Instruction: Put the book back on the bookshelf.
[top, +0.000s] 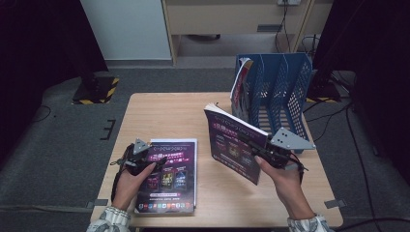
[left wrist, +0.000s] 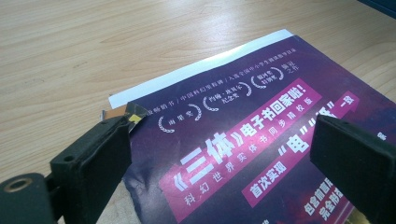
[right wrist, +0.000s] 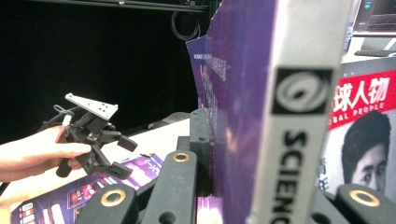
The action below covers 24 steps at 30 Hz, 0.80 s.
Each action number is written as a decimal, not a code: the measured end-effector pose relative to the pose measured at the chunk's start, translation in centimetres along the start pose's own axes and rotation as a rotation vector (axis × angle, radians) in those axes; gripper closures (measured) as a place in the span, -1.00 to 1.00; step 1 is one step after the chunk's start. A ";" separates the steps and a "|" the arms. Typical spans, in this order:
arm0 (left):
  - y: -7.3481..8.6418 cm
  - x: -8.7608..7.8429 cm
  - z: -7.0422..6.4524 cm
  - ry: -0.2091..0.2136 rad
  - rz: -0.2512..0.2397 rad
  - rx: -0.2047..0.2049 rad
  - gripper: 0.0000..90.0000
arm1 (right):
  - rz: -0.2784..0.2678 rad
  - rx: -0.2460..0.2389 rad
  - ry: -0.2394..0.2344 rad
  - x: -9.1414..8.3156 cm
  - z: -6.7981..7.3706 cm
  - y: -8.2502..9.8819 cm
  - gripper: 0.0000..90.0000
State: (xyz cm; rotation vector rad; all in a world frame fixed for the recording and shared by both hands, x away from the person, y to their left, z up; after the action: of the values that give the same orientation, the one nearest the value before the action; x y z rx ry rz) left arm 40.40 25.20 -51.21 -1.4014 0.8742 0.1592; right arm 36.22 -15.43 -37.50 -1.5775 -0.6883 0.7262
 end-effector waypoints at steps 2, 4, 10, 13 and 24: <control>0.0 0.0 0.0 0.000 0.000 0.000 -0.89 | 0.004 0.000 0.004 -0.5 -0.1 0.0 0.84; 0.0 0.0 0.0 -0.001 0.000 0.000 -0.89 | 0.002 -0.004 0.010 -0.9 -0.3 0.1 0.84; 0.0 0.0 -0.1 -0.001 0.003 0.002 -0.89 | 0.009 -0.002 0.027 -2.0 -0.8 0.2 0.84; 0.0 0.1 -0.1 -0.001 0.003 0.003 -0.89 | 0.009 0.001 0.035 -2.7 -1.0 0.2 0.84; 0.0 0.0 0.0 -0.002 0.003 0.002 -0.89 | 0.009 0.007 0.058 -4.1 -1.6 0.1 0.84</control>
State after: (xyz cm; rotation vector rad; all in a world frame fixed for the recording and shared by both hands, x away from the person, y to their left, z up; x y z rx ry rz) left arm 40.36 25.17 -51.26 -1.3982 0.8741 0.1619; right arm 34.87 -19.65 -37.15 -1.5906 -0.6359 0.6865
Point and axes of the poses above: each handheld gripper's, and its own axes: x roughly forward along the jaws, y roughly out of its underside, z roughly to its left, the point moved 2 cm from there along x, roughly forward along the jaws, and after that the axes turned 6 degrees about -x, right-handed, at the moved point
